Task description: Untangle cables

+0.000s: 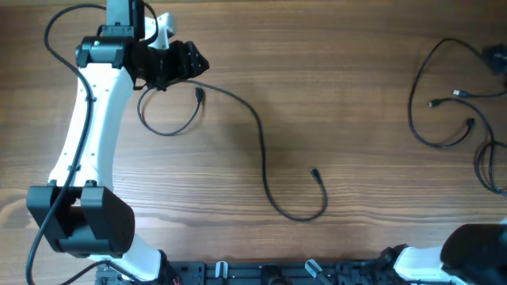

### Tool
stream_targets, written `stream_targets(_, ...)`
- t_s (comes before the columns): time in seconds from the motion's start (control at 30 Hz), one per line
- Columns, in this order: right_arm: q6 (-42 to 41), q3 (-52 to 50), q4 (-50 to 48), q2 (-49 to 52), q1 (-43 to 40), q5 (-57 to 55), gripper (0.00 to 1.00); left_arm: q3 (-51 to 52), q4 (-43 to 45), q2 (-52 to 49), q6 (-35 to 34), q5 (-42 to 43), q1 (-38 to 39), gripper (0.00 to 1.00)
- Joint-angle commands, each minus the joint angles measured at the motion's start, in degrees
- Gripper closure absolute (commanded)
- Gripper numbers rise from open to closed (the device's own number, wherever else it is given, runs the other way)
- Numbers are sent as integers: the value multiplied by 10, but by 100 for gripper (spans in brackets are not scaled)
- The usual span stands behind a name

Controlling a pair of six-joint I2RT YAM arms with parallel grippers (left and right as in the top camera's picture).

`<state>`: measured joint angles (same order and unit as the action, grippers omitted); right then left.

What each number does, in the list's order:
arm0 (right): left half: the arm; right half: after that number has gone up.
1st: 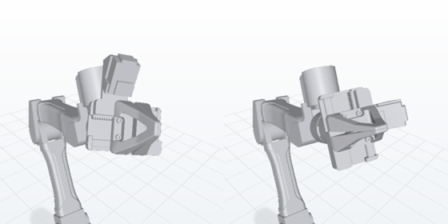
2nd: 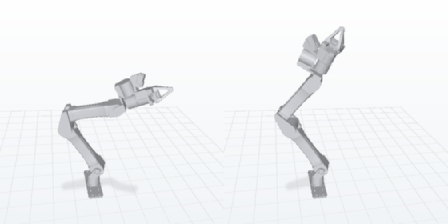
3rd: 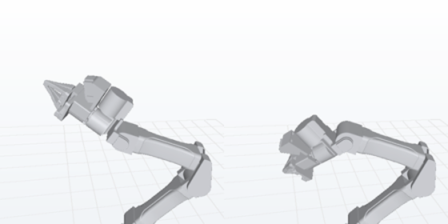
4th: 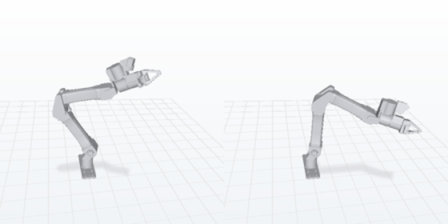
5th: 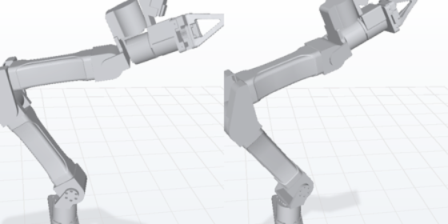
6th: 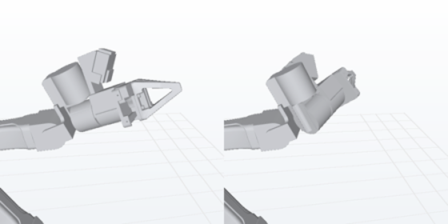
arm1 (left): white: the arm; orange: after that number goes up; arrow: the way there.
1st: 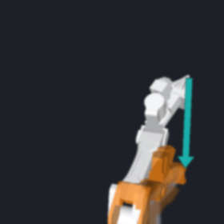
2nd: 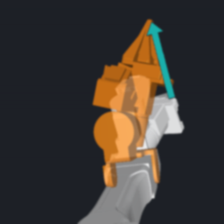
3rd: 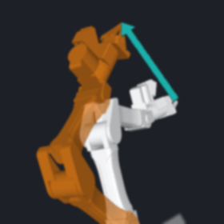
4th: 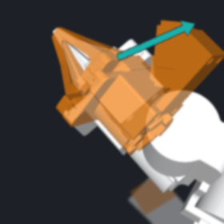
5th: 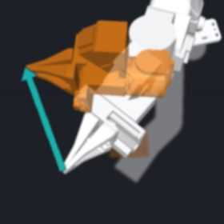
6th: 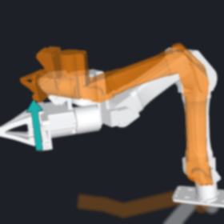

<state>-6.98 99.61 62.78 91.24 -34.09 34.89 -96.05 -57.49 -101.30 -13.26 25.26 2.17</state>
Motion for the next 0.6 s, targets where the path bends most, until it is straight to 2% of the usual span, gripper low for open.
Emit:
stream_targets(0.0, 43, 8, 2, -4, 110, -13, 1, -37, -9, 57, -41, -91, -16, 26)
stream_targets(0.07, 57, 8, -7, 1, 190, -35, 2, -37, -21, 85, -75, -119, -35, 25)
stream_targets(0.23, 57, 8, -34, 31, 336, -99, 2, -37, -63, 97, -100, -125, -92, 25)
stream_targets(0.4, 60, 8, -64, 93, 442, -122, 6, -36, -96, 96, -99, -136, -148, 26)
stream_targets(0.57, 66, 8, -109, 163, 522, -136, 15, -36, -110, 96, -97, -136, -170, 25)
